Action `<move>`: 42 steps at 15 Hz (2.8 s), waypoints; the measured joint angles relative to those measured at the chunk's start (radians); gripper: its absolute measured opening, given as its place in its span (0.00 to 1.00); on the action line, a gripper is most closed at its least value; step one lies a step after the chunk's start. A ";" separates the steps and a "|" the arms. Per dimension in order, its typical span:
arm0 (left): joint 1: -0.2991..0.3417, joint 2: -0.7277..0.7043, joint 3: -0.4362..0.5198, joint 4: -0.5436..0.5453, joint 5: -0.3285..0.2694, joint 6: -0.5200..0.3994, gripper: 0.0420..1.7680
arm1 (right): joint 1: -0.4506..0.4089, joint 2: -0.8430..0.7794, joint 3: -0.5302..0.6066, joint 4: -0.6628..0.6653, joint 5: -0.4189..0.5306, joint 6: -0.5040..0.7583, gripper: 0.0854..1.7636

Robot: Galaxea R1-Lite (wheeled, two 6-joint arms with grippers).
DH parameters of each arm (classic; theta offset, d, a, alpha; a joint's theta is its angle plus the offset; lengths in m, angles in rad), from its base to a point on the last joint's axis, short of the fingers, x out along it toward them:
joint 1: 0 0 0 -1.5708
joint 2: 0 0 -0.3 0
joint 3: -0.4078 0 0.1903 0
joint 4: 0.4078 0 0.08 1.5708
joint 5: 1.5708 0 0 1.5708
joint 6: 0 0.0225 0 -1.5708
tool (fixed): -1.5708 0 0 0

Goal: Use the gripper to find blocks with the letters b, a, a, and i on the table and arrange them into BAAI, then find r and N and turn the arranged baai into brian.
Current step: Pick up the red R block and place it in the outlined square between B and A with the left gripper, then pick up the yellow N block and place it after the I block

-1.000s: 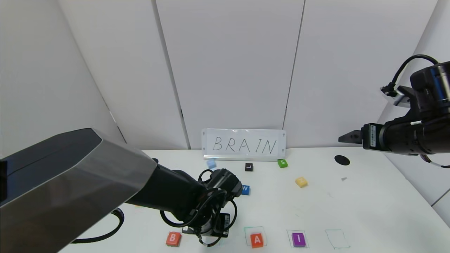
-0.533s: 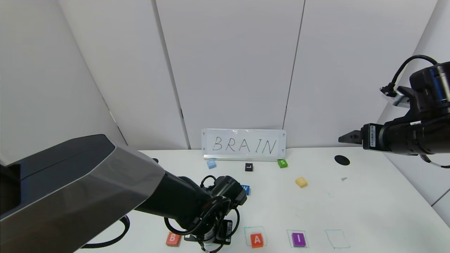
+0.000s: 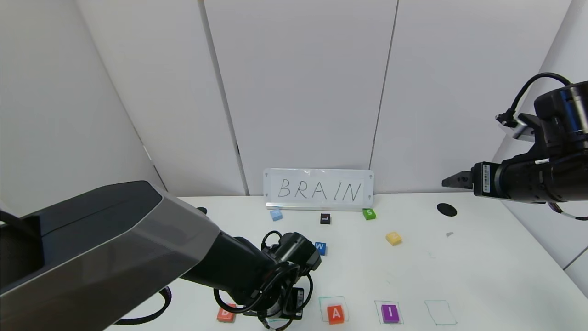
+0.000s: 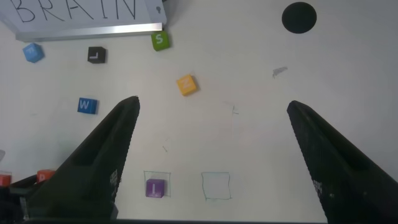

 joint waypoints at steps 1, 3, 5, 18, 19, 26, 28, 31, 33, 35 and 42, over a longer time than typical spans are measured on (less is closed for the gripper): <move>0.000 0.000 0.000 0.002 0.001 0.000 0.27 | 0.000 0.000 0.000 0.000 0.000 0.000 0.97; 0.000 -0.001 0.003 0.005 0.001 0.000 0.27 | 0.000 0.000 0.001 0.000 0.000 0.000 0.97; 0.000 -0.004 0.006 0.011 0.001 -0.004 0.27 | 0.000 0.000 0.001 0.000 0.000 0.000 0.97; -0.004 -0.001 0.004 0.010 0.000 -0.017 0.34 | 0.000 0.000 0.001 0.000 0.000 0.000 0.97; -0.004 0.000 0.003 0.008 0.000 -0.017 0.41 | 0.000 0.000 0.001 0.000 0.000 0.000 0.97; -0.007 0.000 0.005 0.004 0.003 -0.017 0.72 | 0.000 0.000 0.001 0.000 0.000 0.000 0.97; -0.006 -0.006 0.006 0.007 0.013 -0.017 0.77 | 0.000 0.000 0.001 0.000 -0.001 0.000 0.97; -0.001 -0.034 0.006 0.015 0.016 -0.007 0.83 | 0.000 0.000 0.001 0.000 0.000 0.000 0.97; 0.001 -0.066 0.005 0.019 0.017 0.003 0.86 | 0.000 0.000 0.001 0.000 0.000 0.000 0.97; 0.009 -0.105 0.006 0.019 0.017 0.027 0.89 | 0.000 0.000 0.001 0.000 0.000 0.000 0.97; 0.063 -0.269 0.006 0.056 0.016 0.116 0.94 | 0.000 0.001 0.001 0.000 0.000 0.000 0.97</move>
